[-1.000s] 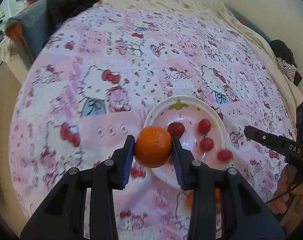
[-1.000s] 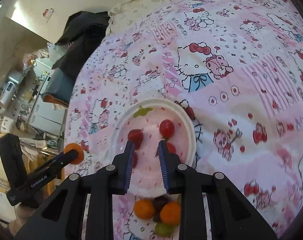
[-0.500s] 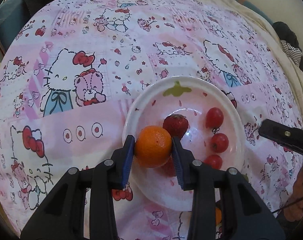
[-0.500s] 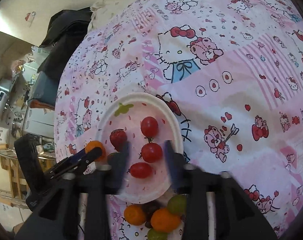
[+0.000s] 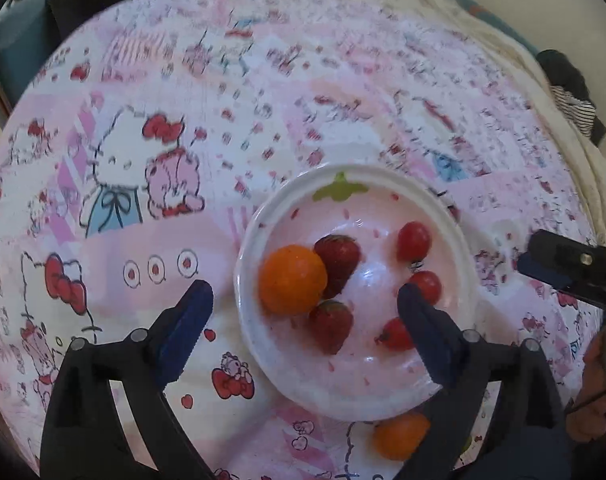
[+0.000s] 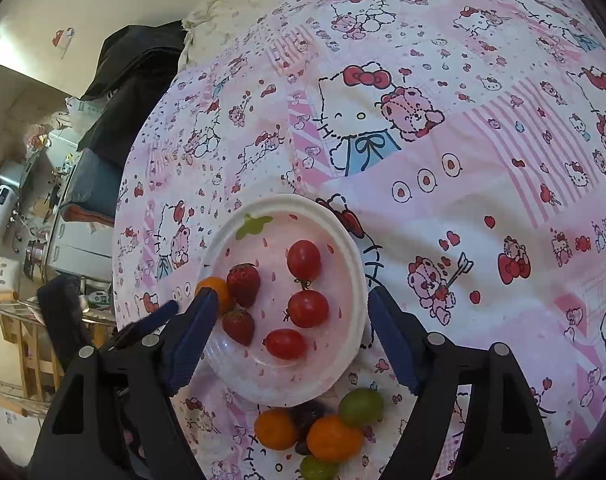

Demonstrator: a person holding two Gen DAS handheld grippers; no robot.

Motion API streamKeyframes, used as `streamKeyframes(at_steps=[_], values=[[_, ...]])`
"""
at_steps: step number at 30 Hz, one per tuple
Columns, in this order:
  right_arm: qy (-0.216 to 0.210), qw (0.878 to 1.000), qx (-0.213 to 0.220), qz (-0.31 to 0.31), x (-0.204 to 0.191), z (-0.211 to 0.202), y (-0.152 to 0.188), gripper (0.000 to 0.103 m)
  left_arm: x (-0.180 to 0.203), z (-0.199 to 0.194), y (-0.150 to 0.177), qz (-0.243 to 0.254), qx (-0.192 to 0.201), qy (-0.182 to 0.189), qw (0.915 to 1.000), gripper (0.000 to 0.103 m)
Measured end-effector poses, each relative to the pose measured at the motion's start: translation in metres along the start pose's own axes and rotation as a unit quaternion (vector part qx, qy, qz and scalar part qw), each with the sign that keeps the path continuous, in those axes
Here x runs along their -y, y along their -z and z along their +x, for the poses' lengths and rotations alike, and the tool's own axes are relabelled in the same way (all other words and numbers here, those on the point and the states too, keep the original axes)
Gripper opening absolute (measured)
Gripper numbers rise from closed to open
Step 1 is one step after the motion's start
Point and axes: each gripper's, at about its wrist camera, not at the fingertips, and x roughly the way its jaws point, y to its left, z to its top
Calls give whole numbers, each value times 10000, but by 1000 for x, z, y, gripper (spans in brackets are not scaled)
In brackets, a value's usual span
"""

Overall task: Organize fruits
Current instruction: 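Move both tools back to the fruit row, then grasp another orange with the left tool while the right tool grasps a green tomato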

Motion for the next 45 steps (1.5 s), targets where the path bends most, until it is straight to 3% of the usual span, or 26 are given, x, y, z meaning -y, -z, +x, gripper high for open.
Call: streamKeyframes(at_steps=[18, 26, 31, 36, 39, 45], values=[[74, 9998, 167, 53, 3, -46, 28, 80, -2, -53, 31, -189, 174, -213, 9994, 92], [103, 9992, 133, 364, 19, -65, 59, 80, 5, -54, 66, -307, -195, 62, 9993, 89], [104, 9982, 97, 587, 29, -71, 75, 80, 19, -30, 83, -469, -671, 217, 9964, 72], [202, 9981, 108, 580, 33, -74, 81, 80, 40, -8, 89, -498, -928, 398, 9936, 70], [222, 9975, 140, 650, 37, -76, 84, 80, 47, 2, 95, -426, -1094, 442, 9921, 61], [238, 9969, 124, 740, 41, -73, 82, 80, 51, 15, 100, -369, -1222, 541, 9903, 61]])
